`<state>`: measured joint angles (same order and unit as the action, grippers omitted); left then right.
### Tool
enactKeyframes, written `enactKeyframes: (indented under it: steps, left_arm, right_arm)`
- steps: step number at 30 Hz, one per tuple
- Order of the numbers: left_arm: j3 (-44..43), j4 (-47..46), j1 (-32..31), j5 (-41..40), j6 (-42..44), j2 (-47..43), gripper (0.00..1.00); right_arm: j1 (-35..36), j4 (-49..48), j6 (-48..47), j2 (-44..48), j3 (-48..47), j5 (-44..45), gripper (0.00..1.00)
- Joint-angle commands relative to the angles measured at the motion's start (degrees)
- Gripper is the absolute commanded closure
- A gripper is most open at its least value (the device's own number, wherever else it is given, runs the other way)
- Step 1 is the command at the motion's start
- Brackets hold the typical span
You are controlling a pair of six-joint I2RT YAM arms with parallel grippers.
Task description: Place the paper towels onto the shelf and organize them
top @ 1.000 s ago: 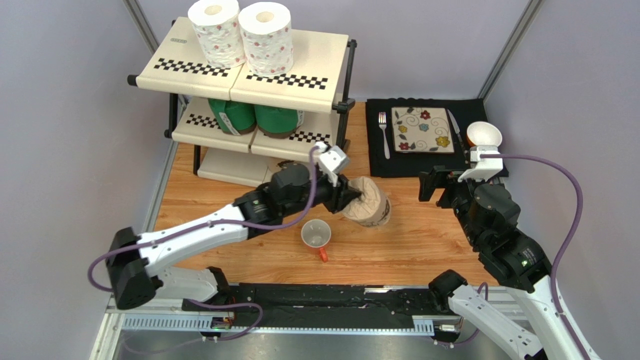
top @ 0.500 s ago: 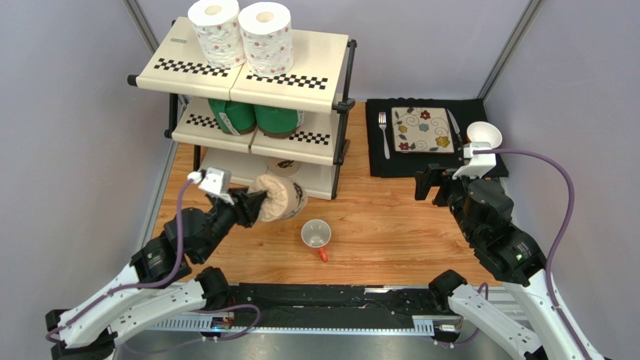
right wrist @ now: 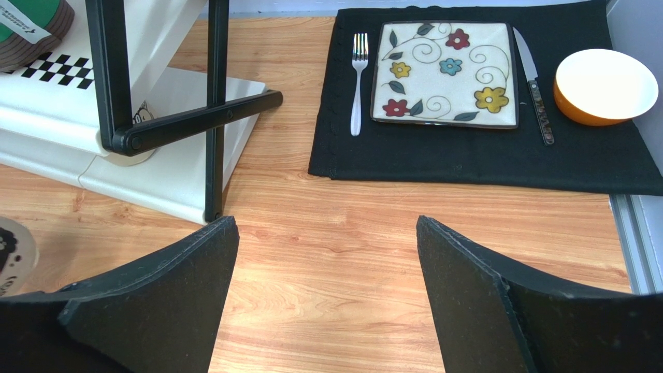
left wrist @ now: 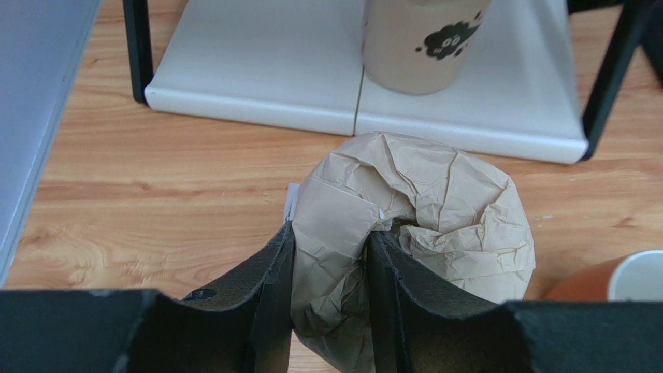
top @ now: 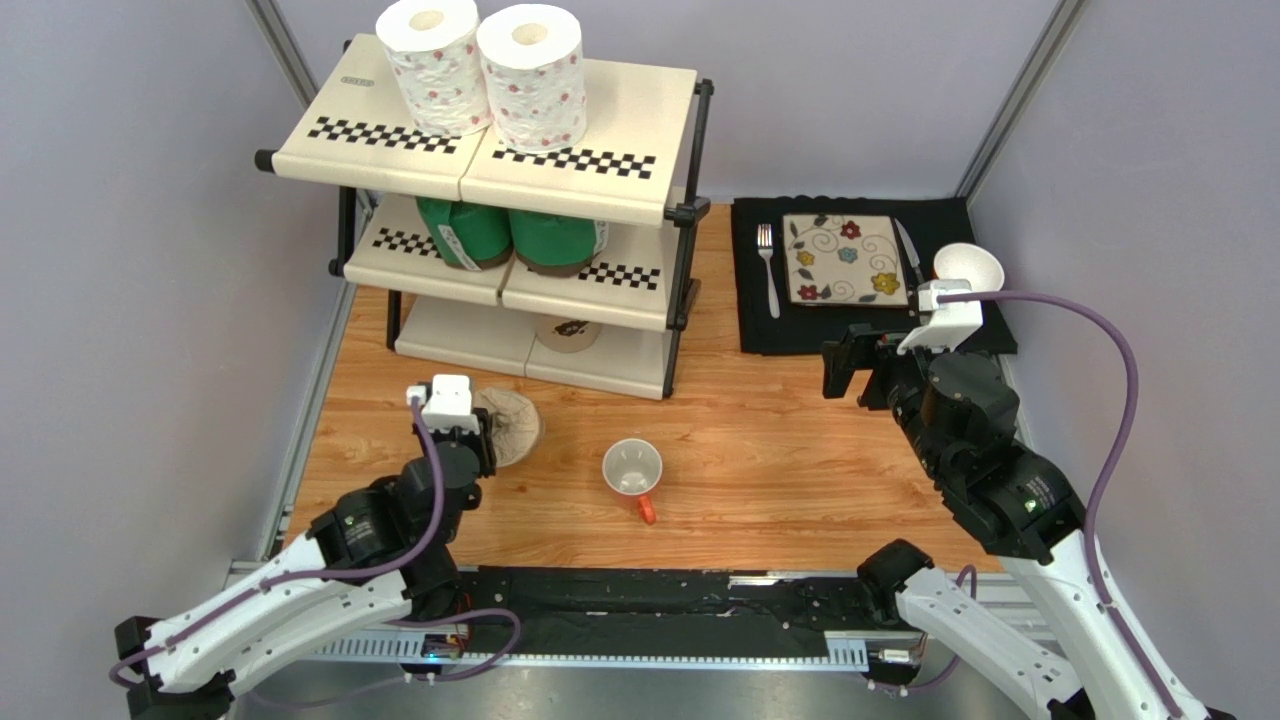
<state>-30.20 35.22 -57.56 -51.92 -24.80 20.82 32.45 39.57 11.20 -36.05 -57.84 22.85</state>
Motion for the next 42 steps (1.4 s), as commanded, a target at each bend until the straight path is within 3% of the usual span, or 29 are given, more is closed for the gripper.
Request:
enactKeyframes:
  steps: [1,5,6,13,18,30,42]
  left_arm:
    - [3.2,-8.67,1.22,-3.89,0.45,0.54,0.81]
    - [4.53,-12.62,6.31,-0.82,2.99,0.45,0.81]
    - [4.88,-13.68,9.97,0.75,3.61,0.62,0.81]
    - [4.88,-21.76,33.37,30.33,2.3,10.02,0.87]
    - [2.26,-27.92,41.89,36.44,3.88,15.3,0.88]
    - [-0.13,-37.15,54.3,47.87,2.56,21.98,0.89]
    - [1.54,-48.57,59.23,51.13,-1.31,28.75,0.89]
  right_arm:
    - [0.16,-2.66,0.31,0.19,-1.22,-0.09,0.11]
    - [0.25,-2.75,0.22,0.02,-1.22,-0.35,0.11]
    - [0.25,-2.83,0.31,-0.16,-1.22,-0.53,0.11]
    - [0.16,-2.57,0.22,-0.07,-1.48,-0.44,0.11]
    - [0.16,-1.95,-0.3,0.63,-1.31,0.88,0.11]
    - [0.07,-2.57,-0.57,-0.68,-1.22,0.09,0.11]
    - [0.16,-2.4,-1.09,-1.39,-1.39,0.26,0.11]
